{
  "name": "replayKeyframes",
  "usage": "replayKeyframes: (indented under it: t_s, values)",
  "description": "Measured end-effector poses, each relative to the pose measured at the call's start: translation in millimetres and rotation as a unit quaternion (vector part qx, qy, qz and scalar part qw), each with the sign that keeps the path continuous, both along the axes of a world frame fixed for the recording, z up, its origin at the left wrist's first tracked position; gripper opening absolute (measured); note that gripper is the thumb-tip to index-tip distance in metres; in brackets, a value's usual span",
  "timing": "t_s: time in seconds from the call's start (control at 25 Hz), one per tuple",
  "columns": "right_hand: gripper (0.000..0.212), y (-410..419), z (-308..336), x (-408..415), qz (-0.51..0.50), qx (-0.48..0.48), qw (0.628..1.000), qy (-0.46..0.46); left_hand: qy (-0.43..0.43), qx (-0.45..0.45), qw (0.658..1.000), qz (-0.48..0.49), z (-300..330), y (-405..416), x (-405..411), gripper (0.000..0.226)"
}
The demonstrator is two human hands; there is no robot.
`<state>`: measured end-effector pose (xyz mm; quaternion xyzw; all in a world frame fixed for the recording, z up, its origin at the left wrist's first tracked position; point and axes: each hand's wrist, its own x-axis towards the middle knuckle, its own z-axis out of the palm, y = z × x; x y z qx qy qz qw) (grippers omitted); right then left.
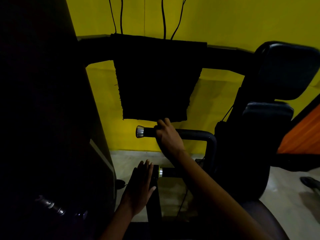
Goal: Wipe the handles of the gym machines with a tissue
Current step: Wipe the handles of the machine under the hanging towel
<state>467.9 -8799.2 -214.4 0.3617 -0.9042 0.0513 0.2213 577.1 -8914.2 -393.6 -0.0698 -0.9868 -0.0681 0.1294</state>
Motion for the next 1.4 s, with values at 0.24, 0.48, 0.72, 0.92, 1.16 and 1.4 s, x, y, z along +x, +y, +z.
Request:
replayKeyframes:
  t_s: [0.24,0.48,0.72,0.92,1.16,1.4]
  values:
    - [0.007,66,-5,-19,-0.039,0.010,0.999,0.022,0.015,0.004,1.000,0.021,14,6,5,0.076]
    - [0.035,101,4,-11,-0.122,0.002,0.991,0.050,-0.002,-0.008,1.000,0.011,5,8,-2,0.089]
    - [0.006,146,-2,-14,-0.283,-0.056,0.954,-0.084,-0.012,-0.006,1.000,0.013,4,6,-1,0.078]
    - [0.011,159,-21,-7,-0.296,-0.187,0.928,-0.131,-0.013,-0.006,1.000,0.007,1,5,-1,0.078]
    - [0.011,145,-19,-22,-0.317,-0.251,0.909,-0.103,-0.001,-0.005,1.000,-0.012,1,4,-1,0.103]
    - [0.008,117,-9,-15,-0.248,-0.198,0.948,-0.023,0.005,-0.019,1.000,-0.010,0,4,-1,0.095]
